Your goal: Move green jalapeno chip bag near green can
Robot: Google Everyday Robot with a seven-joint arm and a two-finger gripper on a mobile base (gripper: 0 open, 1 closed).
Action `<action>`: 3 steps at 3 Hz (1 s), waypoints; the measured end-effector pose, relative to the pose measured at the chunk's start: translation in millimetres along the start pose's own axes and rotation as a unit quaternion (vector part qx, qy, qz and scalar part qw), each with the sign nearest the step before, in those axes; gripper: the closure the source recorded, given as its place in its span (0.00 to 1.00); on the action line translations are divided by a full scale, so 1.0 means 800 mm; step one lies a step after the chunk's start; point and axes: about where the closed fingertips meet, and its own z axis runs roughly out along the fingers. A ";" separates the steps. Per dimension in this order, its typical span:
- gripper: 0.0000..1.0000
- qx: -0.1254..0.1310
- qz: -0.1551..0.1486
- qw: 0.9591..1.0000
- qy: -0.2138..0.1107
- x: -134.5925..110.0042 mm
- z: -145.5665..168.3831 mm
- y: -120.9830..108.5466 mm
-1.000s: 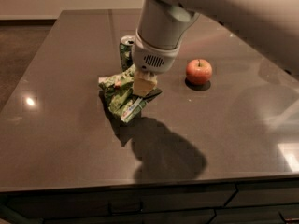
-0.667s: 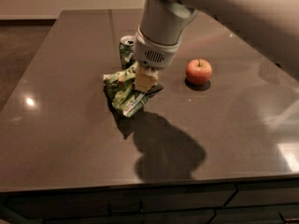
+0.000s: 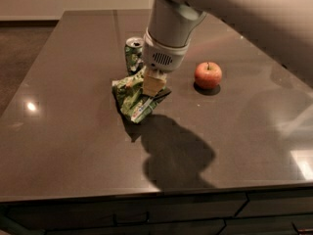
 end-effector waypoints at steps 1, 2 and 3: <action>0.12 0.001 -0.001 1.000 0.000 -0.001 0.000 0.001; 0.00 0.001 -0.002 1.000 -0.001 -0.002 0.000 0.001; 0.00 0.001 -0.002 1.000 -0.001 -0.002 0.000 0.001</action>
Offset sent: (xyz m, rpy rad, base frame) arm -0.0004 0.0009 0.0003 0.0001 -0.0020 0.0013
